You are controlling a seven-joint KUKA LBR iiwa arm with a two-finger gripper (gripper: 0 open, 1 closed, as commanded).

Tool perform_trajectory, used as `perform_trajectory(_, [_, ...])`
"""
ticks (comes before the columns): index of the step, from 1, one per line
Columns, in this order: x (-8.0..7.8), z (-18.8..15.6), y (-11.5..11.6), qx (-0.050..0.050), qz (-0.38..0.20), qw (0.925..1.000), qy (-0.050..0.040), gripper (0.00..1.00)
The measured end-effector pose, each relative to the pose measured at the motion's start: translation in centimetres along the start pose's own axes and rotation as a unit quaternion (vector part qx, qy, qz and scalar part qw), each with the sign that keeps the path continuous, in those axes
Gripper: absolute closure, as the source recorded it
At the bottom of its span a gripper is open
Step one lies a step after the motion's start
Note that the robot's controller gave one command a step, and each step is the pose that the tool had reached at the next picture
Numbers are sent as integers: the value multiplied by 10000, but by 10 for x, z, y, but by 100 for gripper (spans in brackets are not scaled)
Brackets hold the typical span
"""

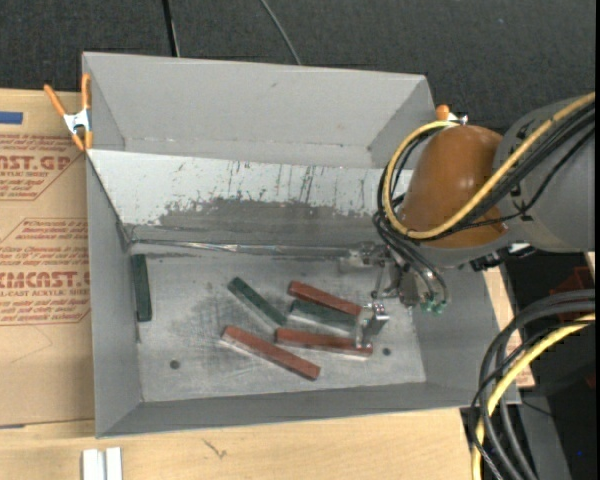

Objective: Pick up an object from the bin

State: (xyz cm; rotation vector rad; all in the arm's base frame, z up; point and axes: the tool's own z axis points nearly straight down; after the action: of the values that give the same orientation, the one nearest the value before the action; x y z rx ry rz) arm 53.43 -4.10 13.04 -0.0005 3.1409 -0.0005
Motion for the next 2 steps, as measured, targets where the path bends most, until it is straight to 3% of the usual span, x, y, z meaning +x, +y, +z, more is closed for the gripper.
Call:
perform_trajectory(1, [-1, 59, 9, -8, 440, 9990, 67, 100])
perform_trajectory(2, [-1, 59, 8, -8, 442, 9990, 63, 100])
